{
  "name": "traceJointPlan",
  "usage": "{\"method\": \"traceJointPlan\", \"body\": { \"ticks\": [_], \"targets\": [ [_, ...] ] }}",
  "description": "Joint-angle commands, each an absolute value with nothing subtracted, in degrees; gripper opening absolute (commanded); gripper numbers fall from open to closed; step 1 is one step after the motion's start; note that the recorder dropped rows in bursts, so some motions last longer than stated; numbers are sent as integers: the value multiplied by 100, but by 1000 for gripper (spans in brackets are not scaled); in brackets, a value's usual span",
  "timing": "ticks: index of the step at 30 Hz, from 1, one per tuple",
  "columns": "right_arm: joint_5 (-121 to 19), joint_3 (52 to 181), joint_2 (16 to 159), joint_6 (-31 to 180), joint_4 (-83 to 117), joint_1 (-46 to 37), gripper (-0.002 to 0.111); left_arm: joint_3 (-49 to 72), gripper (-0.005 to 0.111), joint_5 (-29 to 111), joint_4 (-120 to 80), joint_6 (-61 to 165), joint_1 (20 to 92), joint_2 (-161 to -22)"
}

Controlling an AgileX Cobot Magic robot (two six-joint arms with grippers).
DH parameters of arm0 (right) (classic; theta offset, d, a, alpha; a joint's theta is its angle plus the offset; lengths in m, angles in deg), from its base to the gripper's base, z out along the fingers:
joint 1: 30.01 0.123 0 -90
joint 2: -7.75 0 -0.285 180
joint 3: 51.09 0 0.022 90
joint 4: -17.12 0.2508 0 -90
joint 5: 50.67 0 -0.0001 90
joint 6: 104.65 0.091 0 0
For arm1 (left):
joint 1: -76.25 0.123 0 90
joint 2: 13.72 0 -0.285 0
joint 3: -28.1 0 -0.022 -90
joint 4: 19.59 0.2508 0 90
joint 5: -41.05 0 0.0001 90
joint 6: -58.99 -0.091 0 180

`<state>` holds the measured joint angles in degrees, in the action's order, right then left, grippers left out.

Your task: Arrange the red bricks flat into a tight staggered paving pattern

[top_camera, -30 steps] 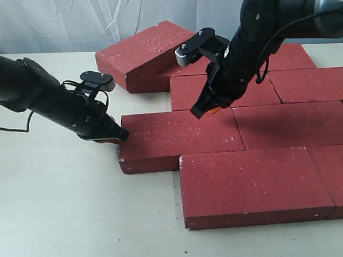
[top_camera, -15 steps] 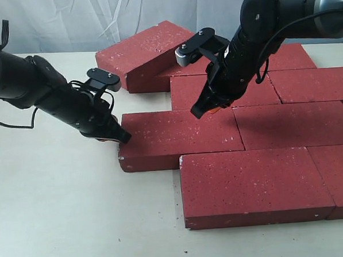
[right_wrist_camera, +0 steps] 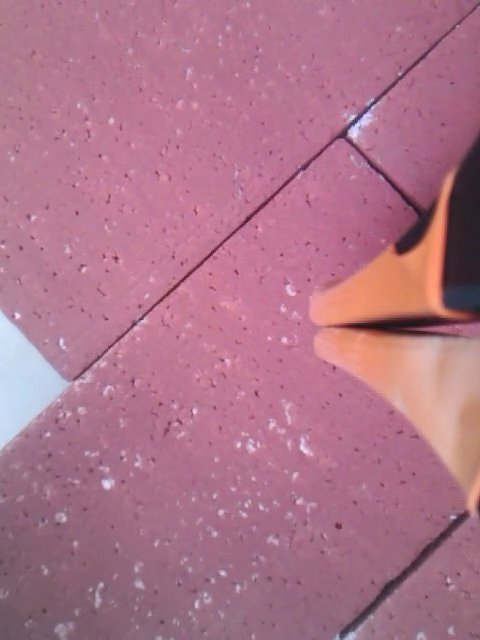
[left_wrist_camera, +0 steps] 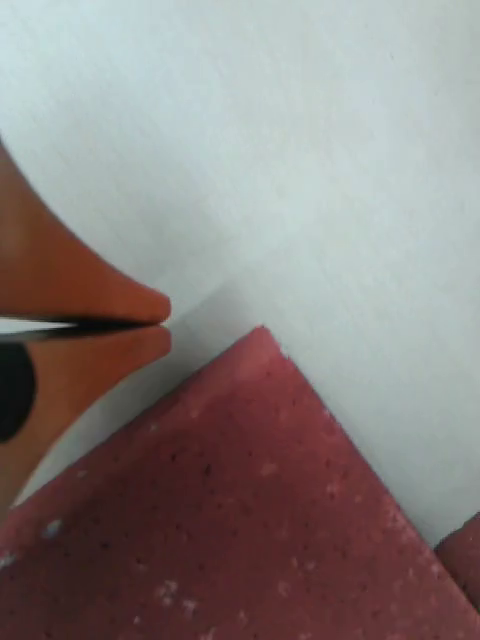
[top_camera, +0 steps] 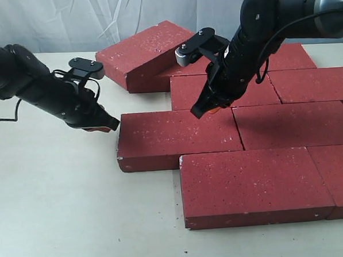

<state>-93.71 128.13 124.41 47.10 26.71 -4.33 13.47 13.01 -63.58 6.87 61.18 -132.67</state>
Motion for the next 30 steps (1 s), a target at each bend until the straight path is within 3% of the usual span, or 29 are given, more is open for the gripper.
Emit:
{"method": "traceJointPlan", "body": {
  "ticks": [1,9,13,21,30],
  "targets": [
    [-9335,12788,12388,4706,2681,-471,1,1366,0,978,-6186,772,6297,-13212],
    [-9155,12788,12388,4706,2728,-471,1,1434,0,1106,-6244,782,6311,-13132],
    [-8336,12788,12388,4589,2550,-471,1,1434,0,1203,-6232,746,6311,-12856],
    [-6096,13338,12574,4847,2511,-786,1,1434,0,3048,-6623,757,6311,-12816],
    [-8663,16795,14422,5224,2912,-1394,-1,2199,0,2571,-6528,757,6311,-13342]
  ]
}}
